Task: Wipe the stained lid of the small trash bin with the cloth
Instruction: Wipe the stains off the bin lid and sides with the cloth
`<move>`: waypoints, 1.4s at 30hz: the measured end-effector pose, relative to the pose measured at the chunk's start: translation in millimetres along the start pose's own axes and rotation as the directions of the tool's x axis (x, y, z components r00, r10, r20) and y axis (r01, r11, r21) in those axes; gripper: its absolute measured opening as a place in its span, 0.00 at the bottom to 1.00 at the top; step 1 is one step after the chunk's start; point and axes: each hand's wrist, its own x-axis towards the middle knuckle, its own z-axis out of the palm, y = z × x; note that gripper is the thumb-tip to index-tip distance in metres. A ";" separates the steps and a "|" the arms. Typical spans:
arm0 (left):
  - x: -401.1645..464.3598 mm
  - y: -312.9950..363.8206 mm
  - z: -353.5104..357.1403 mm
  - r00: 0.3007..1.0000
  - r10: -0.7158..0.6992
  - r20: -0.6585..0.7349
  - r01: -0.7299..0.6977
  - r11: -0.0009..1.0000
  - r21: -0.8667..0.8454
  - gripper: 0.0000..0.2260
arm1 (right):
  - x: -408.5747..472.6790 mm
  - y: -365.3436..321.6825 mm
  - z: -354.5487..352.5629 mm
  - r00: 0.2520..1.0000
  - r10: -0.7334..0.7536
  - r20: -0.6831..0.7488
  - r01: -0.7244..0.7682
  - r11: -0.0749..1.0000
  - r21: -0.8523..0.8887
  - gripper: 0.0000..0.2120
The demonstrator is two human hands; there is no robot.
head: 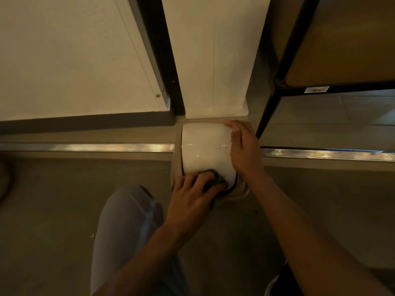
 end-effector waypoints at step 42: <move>10.5 -1.5 3.0 0.990 0.094 0.101 -0.108 0.984 0.139 0.20 | 0.1 2.3 0.1 1.000 -0.010 0.000 0.010 1.000 0.000 0.16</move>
